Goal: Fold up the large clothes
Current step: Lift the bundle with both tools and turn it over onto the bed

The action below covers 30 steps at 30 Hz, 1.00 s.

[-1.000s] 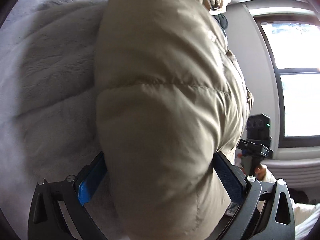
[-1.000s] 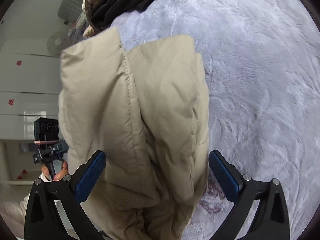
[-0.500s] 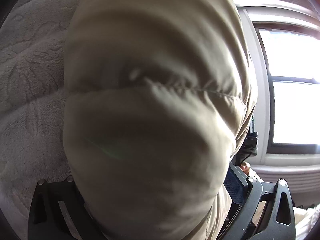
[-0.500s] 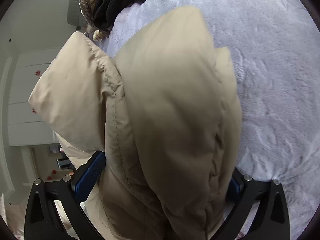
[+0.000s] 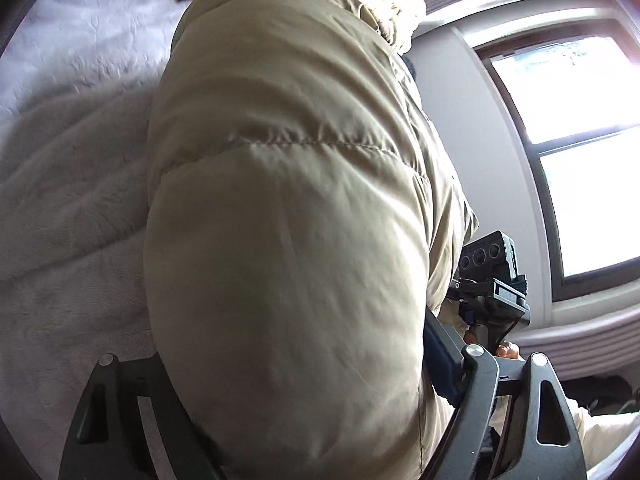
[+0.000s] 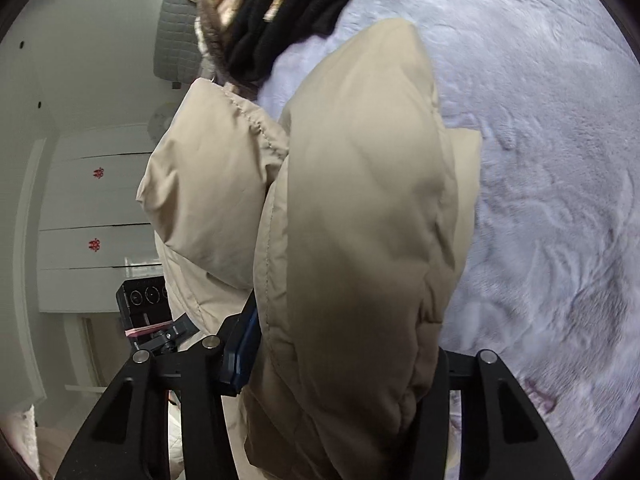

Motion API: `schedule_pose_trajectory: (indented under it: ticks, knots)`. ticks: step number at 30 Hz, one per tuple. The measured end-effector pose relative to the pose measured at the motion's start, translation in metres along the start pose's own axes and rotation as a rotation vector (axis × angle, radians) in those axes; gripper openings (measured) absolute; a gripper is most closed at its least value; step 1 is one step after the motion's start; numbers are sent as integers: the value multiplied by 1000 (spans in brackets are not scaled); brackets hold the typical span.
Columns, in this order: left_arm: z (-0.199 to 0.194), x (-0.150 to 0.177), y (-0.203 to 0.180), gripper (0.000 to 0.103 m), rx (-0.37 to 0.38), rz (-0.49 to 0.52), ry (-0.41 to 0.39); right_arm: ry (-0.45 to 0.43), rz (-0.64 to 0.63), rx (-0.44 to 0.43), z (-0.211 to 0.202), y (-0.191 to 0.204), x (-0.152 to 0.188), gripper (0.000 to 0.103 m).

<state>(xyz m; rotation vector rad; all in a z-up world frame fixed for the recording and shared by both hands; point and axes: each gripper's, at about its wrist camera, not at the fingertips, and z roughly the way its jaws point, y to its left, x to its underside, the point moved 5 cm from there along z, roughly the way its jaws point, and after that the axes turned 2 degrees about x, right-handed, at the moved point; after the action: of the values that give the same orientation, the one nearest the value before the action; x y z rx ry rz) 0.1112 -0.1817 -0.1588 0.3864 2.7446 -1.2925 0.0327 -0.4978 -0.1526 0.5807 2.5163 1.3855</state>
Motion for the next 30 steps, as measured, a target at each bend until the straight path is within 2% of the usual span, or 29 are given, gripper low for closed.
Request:
schedule_pose_trajectory:
  ticks: [3, 8, 16, 18, 21, 23, 25, 28, 30]
  knots:
    - [-24, 0, 8, 85, 3, 1, -16, -9, -17, -11, 11, 20, 8, 53]
    - [-66, 3, 35, 85, -15, -9, -41, -1, -58, -16, 59, 61, 22, 53]
    - [-138, 5, 114, 85, -73, -58, -60, 27, -80, -40, 164, 110, 44, 53]
    - [-157, 10, 130, 85, -86, -72, -54, 43, -79, -29, 194, 115, 47, 53]
    - [-162, 5, 177, 87, -97, -107, -41, 54, -61, 14, 224, 112, 49, 55]
    - [-154, 6, 203, 97, -112, -145, -20, 47, -39, 51, 232, 110, 49, 57]
    - [-148, 10, 223, 102, -97, -183, 1, 40, -24, 68, 235, 114, 52, 59]
    - [-143, 17, 237, 102, -94, -196, -19, 3, -61, 156, 215, 122, 60, 59]
    - [-157, 15, 245, 102, -118, -184, -29, -70, -118, 251, 193, 135, 65, 59]
